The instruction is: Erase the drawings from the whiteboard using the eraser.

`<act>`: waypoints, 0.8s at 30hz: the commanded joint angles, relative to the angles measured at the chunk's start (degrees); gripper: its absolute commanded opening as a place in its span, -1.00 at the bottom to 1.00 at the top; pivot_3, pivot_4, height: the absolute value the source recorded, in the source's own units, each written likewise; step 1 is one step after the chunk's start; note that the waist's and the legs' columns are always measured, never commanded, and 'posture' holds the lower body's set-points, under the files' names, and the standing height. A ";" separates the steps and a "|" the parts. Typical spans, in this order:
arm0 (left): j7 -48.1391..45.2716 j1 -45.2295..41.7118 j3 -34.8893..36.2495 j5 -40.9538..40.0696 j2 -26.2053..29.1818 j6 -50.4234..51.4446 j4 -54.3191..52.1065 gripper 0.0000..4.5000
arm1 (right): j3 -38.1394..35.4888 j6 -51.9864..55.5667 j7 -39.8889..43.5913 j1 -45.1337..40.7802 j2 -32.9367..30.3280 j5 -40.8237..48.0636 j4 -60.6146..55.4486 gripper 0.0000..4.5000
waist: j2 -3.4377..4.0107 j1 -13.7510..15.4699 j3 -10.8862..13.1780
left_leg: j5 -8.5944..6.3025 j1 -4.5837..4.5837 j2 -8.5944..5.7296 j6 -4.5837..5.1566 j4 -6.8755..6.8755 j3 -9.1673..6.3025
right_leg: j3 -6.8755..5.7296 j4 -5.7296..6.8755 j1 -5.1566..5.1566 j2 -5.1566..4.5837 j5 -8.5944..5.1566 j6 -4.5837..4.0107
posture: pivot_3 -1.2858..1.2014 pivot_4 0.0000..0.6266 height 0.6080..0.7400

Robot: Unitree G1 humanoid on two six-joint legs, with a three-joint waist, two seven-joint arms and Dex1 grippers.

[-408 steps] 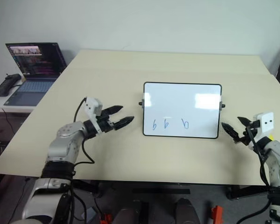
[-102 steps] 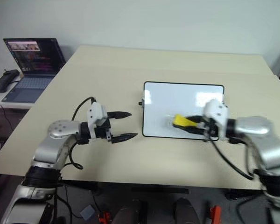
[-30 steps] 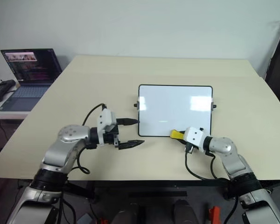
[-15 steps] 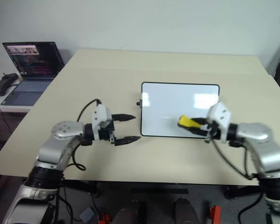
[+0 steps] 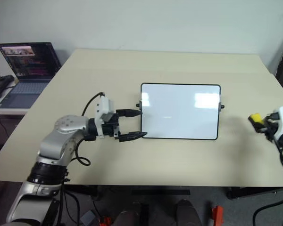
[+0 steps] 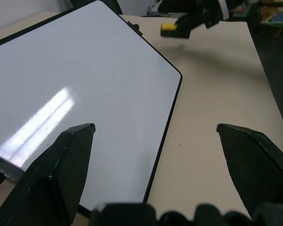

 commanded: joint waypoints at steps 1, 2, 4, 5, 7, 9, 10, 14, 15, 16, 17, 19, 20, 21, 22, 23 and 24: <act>0.04 -0.56 0.45 0.21 0.48 -0.56 -1.61 1.00 | 0.45 -3.69 -5.14 -5.52 0.60 -2.82 5.92 -0.57 | 0.07 -0.12 0.03 | 0.00 0.00 0.00 0.00 0.03 0.02 | 0.04 0.01 0.00 -0.01 0.02 0.04 | 0.03 -0.52 1.00; 0.11 -0.49 0.50 0.33 0.58 -0.61 -1.57 1.00 | 0.39 -4.55 -6.09 -6.63 1.04 -3.08 7.83 -0.57 | 0.07 -0.14 0.03 | 0.01 0.01 -0.01 0.01 0.05 0.05 | 0.07 0.02 0.01 -0.01 0.03 0.06 | 0.03 -0.52 1.00; 0.17 -0.29 0.68 0.35 0.77 -0.61 -1.68 1.00 | 0.88 -6.98 -6.66 -8.30 1.42 -3.84 11.67 -0.57 | 0.07 -0.05 0.03 | 0.01 0.01 -0.01 0.02 0.09 0.04 | 0.06 0.02 0.01 0.00 0.04 0.07 | 0.03 -0.52 1.00; 0.18 -0.20 0.74 0.32 0.83 -0.58 -1.78 1.00 | 1.27 -7.93 -6.64 -8.76 1.41 -4.23 13.09 -0.57 | 0.07 -0.03 0.03 | 0.01 0.01 -0.02 0.02 0.09 0.03 | 0.05 0.02 0.02 0.00 0.04 0.07 | 0.03 -0.52 1.00; 0.41 0.47 1.39 0.17 1.54 -0.27 -2.44 1.00 | 1.62 -8.77 -6.91 -10.11 1.52 -4.65 16.85 -0.57 | 0.07 -0.05 0.03 | 0.01 0.00 -0.02 0.01 0.07 0.02 | 0.04 0.01 0.02 0.00 0.05 0.08 | 0.03 -0.52 1.00; 0.75 1.13 1.84 0.13 2.16 -0.16 -2.87 1.00 | 1.92 -7.95 -8.07 -11.43 1.47 -5.27 19.60 -0.57 | 0.07 -0.06 0.03 | 0.01 0.00 -0.01 0.01 0.05 0.01 | 0.05 0.01 0.03 0.00 0.05 0.08 | 0.03 -0.52 1.00; 1.10 1.32 1.93 0.26 2.28 -0.16 -2.92 1.00 | 2.04 -7.60 -8.16 -11.96 1.46 -5.43 20.50 -0.57 | 0.07 -0.06 0.03 | 0.01 0.00 0.00 0.01 0.04 0.01 | 0.06 0.01 0.03 0.00 0.05 0.09 | 0.03 -0.52 1.00; 2.13 1.21 2.52 0.99 2.61 -1.52 -1.42 1.00 | 1.72 -7.07 -8.03 -13.37 2.15 -4.98 21.30 -0.41 | 0.06 -0.05 0.03 | 0.01 0.00 -0.01 0.01 0.07 -0.02 | 0.05 -0.01 0.07 0.00 0.07 0.11 | 0.03 -0.52 1.00; 2.20 1.09 2.68 1.07 2.66 -1.73 -1.03 1.00 | 1.66 -6.96 -8.09 -13.62 2.23 -4.85 21.17 -0.24 | 0.06 -0.06 0.03 | 0.01 0.00 -0.02 0.01 0.09 -0.01 | 0.05 -0.01 0.07 0.00 0.07 0.11 | 0.03 -0.52 1.00; 2.20 0.96 2.84 1.12 2.68 -1.87 -0.68 1.00 | 1.59 -6.87 -8.06 -13.83 2.27 -4.71 20.90 -0.14 | 0.06 -0.06 0.03 | 0.01 0.01 -0.02 0.01 0.09 -0.01 | 0.05 0.00 0.07 0.01 0.07 0.11 | 0.03 -0.52 1.00; 2.17 0.85 2.96 1.19 2.70 -2.02 -0.35 1.00 | 1.55 -6.86 -7.86 -13.98 2.25 -4.57 20.57 -0.01 | 0.07 -0.07 0.03 | 0.01 0.01 -0.02 0.01 0.09 -0.01 | 0.05 0.00 0.07 0.01 0.07 0.11 | 0.03 -0.52 1.00; 2.25 0.73 3.20 1.57 2.88 -2.62 0.36 1.00 | 1.62 -6.01 -7.38 -13.93 2.01 -4.43 19.27 0.33 | 0.07 -0.11 0.02 | 0.01 0.01 -0.02 0.01 0.09 0.00 | 0.06 0.03 0.05 0.01 0.07 0.11 | 0.03 -0.52 1.00; 2.13 0.80 3.37 1.69 3.14 -3.04 0.64 1.00 | 1.63 -5.47 -7.48 -13.73 1.95 -4.45 18.37 0.49 | 0.07 -0.13 0.02 | 0.01 0.01 -0.01 0.01 0.09 0.00 | 0.07 0.03 0.05 0.01 0.07 0.11 | 0.03 -0.52 1.00; 2.08 0.78 3.62 1.68 3.37 -3.29 0.86 1.00 | 1.51 -5.01 -7.15 -13.39 1.81 -4.23 17.21 0.64 | 0.07 -0.17 0.02 | 0.01 0.01 -0.01 0.01 0.08 0.00 | 0.06 0.03 0.05 0.01 0.07 0.11 | 0.03 -0.52 1.00; 2.03 0.71 3.87 1.62 3.61 -3.43 1.06 1.00 | 1.41 -4.49 -6.83 -12.87 1.58 -4.07 15.74 0.79 | 0.08 -0.19 0.02 | 0.01 0.00 -0.01 0.01 0.08 0.00 | 0.07 0.03 0.04 0.01 0.08 0.11 | 0.03 -0.52 1.00; 2.05 0.64 4.16 1.61 3.88 -3.72 1.33 1.00 | 1.25 -3.57 -6.52 -12.29 1.27 -3.88 14.13 0.94 | 0.08 -0.19 0.02 | 0.01 0.01 -0.01 0.01 0.08 0.01 | 0.09 0.05 0.02 0.00 0.08 0.11 | 0.03 -0.52 1.00; 2.35 0.52 4.65 1.56 4.11 -4.07 1.70 1.00 | 1.27 -2.52 -5.86 -11.39 0.82 -3.78 11.92 0.99 | 0.08 -0.21 0.02 | 0.01 0.01 0.00 0.01 0.08 0.00 | 0.08 0.07 0.02 0.01 0.08 0.11 | 0.03 -0.52 1.00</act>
